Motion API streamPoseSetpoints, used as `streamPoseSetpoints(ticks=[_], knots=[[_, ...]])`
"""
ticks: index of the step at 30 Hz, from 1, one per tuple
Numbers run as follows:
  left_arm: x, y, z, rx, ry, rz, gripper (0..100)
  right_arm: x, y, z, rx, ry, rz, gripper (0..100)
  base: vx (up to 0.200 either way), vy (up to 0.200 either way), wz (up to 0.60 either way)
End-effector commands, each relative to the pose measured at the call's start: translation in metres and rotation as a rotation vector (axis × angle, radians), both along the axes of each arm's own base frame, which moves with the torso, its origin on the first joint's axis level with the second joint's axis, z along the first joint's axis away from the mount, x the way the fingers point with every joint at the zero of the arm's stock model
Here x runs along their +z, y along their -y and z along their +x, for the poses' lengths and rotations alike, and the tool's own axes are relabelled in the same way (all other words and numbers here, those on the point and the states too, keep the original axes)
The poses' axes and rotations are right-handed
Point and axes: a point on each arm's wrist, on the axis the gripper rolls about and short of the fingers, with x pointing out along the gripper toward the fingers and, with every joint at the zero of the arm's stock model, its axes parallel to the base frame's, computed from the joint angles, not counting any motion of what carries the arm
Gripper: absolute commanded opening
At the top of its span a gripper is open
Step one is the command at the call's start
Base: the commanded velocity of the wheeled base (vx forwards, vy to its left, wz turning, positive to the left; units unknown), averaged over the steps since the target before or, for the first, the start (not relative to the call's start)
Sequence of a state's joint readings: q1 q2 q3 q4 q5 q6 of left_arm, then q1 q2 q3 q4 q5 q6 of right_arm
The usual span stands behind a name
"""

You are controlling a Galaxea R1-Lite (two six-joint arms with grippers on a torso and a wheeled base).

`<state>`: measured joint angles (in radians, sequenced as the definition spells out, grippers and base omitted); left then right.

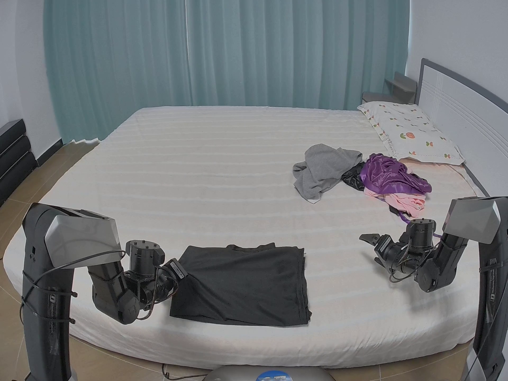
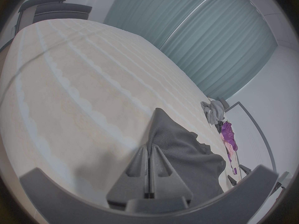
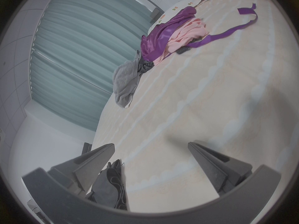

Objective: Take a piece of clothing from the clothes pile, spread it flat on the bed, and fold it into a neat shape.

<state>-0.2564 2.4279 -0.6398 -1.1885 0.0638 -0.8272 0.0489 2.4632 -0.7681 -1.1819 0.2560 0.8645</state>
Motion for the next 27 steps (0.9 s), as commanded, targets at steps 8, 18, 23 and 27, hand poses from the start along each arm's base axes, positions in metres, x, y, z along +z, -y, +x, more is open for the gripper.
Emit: streamPoseSetpoints(ticks=[8, 18, 23, 27], knots=[[0.0002, -0.0005, 0.0009, 0.005, 0.003, -0.002, 0, -0.0008, -0.0006, -0.0003, 0.002, -0.002, -0.001, 100, 0.0, 0.2, 0.0], [0.0002, -0.001, 0.001, 0.007, 0.002, -0.003, 0, -0.0008, -0.0006, -0.0003, 0.001, -0.002, -0.001, 100, 0.0, 0.2, 0.0], [0.0004, -0.0009, 0.0014, 0.007, 0.004, -0.003, 0, -0.0008, -0.0006, -0.0003, 0.002, -0.002, -0.001, 100, 0.0, 0.2, 0.0], [0.0004, -0.0014, 0.0015, 0.01, 0.004, -0.005, 0, -0.0008, -0.0006, -0.0003, 0.001, -0.002, -0.001, 100, 0.0, 0.2, 0.0]])
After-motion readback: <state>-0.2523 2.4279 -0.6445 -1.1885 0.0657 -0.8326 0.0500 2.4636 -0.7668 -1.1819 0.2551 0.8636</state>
